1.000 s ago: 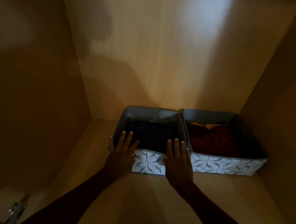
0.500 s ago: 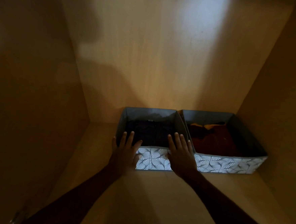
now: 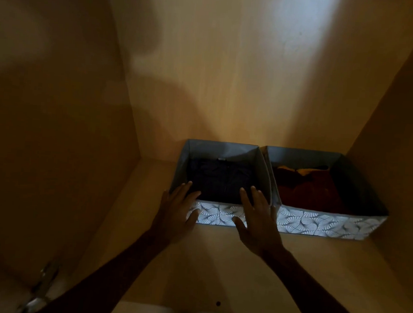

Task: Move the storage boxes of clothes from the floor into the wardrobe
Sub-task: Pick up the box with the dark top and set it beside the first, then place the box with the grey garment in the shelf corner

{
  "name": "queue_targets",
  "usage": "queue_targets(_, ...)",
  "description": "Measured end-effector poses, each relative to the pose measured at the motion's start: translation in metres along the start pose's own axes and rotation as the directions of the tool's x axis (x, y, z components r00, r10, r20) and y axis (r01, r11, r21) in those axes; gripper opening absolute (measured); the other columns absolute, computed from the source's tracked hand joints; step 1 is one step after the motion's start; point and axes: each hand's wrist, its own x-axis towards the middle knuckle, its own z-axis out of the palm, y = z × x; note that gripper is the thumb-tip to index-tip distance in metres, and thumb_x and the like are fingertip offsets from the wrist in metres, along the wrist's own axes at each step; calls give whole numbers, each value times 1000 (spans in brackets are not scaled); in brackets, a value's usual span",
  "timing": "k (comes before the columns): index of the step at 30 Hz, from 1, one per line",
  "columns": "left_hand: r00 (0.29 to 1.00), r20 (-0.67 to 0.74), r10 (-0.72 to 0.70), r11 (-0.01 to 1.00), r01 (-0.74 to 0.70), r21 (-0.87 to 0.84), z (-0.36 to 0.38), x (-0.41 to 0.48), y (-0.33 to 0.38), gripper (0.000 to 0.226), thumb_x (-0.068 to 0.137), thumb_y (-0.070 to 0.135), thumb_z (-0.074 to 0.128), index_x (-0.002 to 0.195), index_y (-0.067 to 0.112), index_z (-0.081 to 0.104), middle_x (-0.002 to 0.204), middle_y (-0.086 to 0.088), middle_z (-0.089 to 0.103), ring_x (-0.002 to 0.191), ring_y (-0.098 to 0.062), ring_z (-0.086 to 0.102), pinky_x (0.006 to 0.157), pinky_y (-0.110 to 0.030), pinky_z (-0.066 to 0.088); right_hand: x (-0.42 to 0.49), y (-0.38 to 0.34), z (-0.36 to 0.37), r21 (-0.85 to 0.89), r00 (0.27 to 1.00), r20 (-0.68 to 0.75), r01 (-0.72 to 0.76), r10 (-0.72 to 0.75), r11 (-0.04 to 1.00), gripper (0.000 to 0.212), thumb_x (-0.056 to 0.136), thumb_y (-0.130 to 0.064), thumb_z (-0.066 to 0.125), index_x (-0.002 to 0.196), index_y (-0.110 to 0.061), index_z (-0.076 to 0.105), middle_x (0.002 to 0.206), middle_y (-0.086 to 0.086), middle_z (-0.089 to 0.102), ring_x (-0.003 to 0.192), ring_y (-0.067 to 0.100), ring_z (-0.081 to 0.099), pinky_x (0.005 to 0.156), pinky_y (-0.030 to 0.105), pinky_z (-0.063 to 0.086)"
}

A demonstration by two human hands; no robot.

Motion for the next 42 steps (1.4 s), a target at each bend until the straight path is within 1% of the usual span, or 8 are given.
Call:
queue_targets(4, 976, -184, -115, 983, 86, -160, -11, -49, 25, 41, 91, 32, 51, 130, 20, 52, 148, -12, 44, 137, -20, 35, 112, -40, 25, -28, -16, 7, 125, 987, -75, 154, -145, 980, 70, 94, -48, 43, 154, -31, 11, 164, 5, 1, 151, 24, -1, 116, 57, 19)
queue_targets(8, 910, -134, -392, 857, 309, -412, -13, -113, 43, 43, 90, 40, 55, 125, 16, 61, 137, -1, 55, 124, -10, 50, 106, -33, 40, -58, -23, 13, 375, 962, -62, 269, -266, 887, 63, 93, -43, 50, 150, -38, 22, 162, -3, 11, 149, 17, 12, 114, 43, 32)
queue_targets(11, 788, -116, -604, 700, 456, -549, -7, -167, 71, 32, 94, 38, 58, 121, 22, 63, 125, 20, 58, 113, 11, 53, 94, -27, 49, -84, -25, 15, 568, 944, 88, 216, -319, 794, 61, 93, -50, 51, 145, -52, 20, 159, -14, 15, 146, 7, 17, 113, 32, 27)
queue_targets(20, 299, -161, -941, 327, 668, -668, 5, -316, 188, 22, 94, 24, 60, 115, 31, 64, 112, 18, 65, 103, 8, 59, 88, -34, 53, -162, -35, 29, 694, 691, 261, 351, -674, 629, 52, 93, -49, 49, 143, -35, 40, 147, -12, 41, 134, 3, 39, 106, 37, 43)
queue_targets(29, -75, -247, -966, 114, 735, -668, 7, -440, 281, 22, 94, 26, 59, 116, 28, 64, 114, 15, 66, 105, 4, 60, 87, -34, 54, -254, -77, 41, 740, 369, 404, 406, -837, 536, 55, 91, -43, 53, 144, -31, 42, 148, -10, 44, 135, 6, 40, 108, 34, 42)
queue_targets(35, -331, -307, -892, 22, 648, -762, 4, -523, 347, 22, 94, 19, 60, 115, 24, 64, 115, 12, 67, 104, 3, 61, 81, -19, 48, -340, -120, 40, 802, 108, 409, 431, -906, 413, 52, 92, -35, 57, 143, -28, 44, 145, -9, 46, 129, 7, 46, 106, 30, 43)
queue_targets(38, -457, -315, -832, -21, 593, -805, 5, -571, 388, 22, 92, 25, 61, 113, 25, 65, 113, 10, 69, 104, -3, 63, 86, -26, 51, -389, -139, 37, 832, -6, 389, 433, -921, 348, 53, 92, -35, 57, 143, -27, 44, 144, -9, 48, 128, 7, 48, 106, 31, 43)
queue_targets(42, -555, -330, -764, -75, 583, -809, 7, -625, 443, 22, 89, 29, 59, 110, 29, 65, 107, 14, 69, 98, -1, 64, 82, -27, 52, -454, -154, 32, 854, -120, 374, 432, -920, 291, 55, 92, -37, 57, 144, -27, 42, 145, -9, 47, 128, 7, 47, 105, 32, 43)
